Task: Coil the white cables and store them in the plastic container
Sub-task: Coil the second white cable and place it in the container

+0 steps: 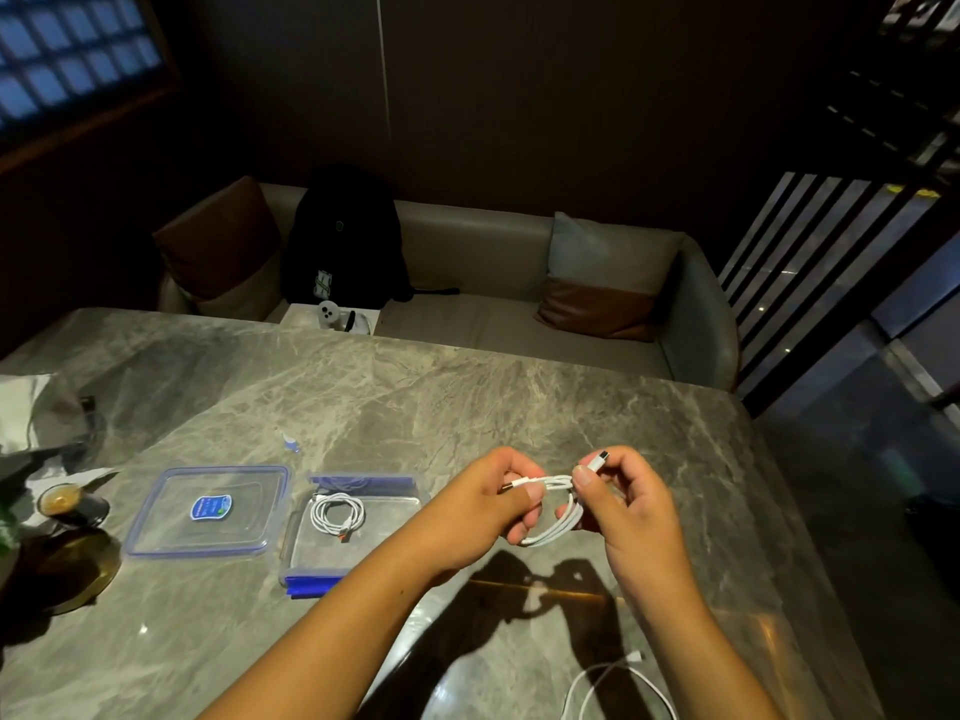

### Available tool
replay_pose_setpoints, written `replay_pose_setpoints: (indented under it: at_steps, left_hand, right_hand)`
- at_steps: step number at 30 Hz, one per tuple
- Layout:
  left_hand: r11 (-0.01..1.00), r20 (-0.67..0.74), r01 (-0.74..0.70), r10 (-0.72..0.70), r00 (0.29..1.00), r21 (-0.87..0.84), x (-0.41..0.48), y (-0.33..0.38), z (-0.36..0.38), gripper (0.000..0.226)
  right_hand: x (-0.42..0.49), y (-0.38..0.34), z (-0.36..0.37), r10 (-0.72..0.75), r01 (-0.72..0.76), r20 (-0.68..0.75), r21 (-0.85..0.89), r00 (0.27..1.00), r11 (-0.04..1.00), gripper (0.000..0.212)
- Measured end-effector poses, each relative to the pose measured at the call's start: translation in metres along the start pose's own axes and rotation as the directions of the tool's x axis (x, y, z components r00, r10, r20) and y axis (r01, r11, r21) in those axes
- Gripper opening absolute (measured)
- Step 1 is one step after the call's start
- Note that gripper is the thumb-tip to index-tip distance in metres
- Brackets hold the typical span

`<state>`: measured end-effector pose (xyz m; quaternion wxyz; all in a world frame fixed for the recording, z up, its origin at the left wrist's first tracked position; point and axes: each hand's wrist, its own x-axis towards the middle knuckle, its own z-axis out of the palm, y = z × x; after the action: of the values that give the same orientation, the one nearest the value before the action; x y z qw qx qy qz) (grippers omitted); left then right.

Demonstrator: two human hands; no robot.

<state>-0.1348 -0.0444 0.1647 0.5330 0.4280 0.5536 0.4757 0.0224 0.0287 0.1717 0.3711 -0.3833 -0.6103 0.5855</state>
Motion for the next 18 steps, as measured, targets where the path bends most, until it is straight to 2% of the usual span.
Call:
replay_pose_setpoints:
  at_steps: [2,5,8,9,11,13,15,18]
  left_hand:
    - [1.0,-0.037,-0.01,0.011,0.999,0.023,0.001,-0.002,0.0,0.01]
    - [0.997,-0.01,-0.028,0.028,1.0,0.068,-0.001,0.0,0.001,0.011]
    - [0.996,0.022,-0.049,0.047,0.999,0.072,-0.003,0.002,0.002,0.01]
    - [0.997,0.028,-0.05,0.049,0.998,0.059,-0.003,0.002,0.002,0.01]
    - [0.998,0.042,-0.05,0.049,0.998,0.029,-0.003,0.003,0.002,0.009]
    - [0.999,0.058,-0.046,0.046,0.997,0.004,-0.003,0.003,0.004,0.008]
    - [0.999,0.041,-0.047,0.047,0.998,-0.003,-0.004,0.002,0.005,0.008]
    - [0.997,-0.027,-0.054,0.052,0.998,-0.046,-0.003,0.0,0.004,0.01]
  right_hand:
    - [0.001,0.001,0.001,-0.008,0.008,-0.009,-0.017,1.0,1.0,0.007]
    - [0.002,0.0,0.001,-0.014,0.012,-0.018,-0.081,1.0,0.997,0.008]
    - [0.003,0.003,-0.001,0.028,-0.034,-0.07,-0.082,0.997,0.996,0.033]
    - [0.003,0.005,-0.002,0.026,-0.036,-0.089,-0.107,0.996,0.994,0.036]
    - [0.004,0.007,-0.001,-0.035,0.012,-0.113,-0.201,0.993,0.979,0.027]
    - [0.004,0.01,0.003,-0.122,0.088,-0.105,-0.281,0.987,0.956,0.007]
    - [0.002,0.011,0.008,-0.138,0.106,-0.094,-0.287,0.986,0.952,0.018]
    - [0.0,0.009,0.01,-0.046,0.043,-0.012,-0.185,0.999,0.982,0.021]
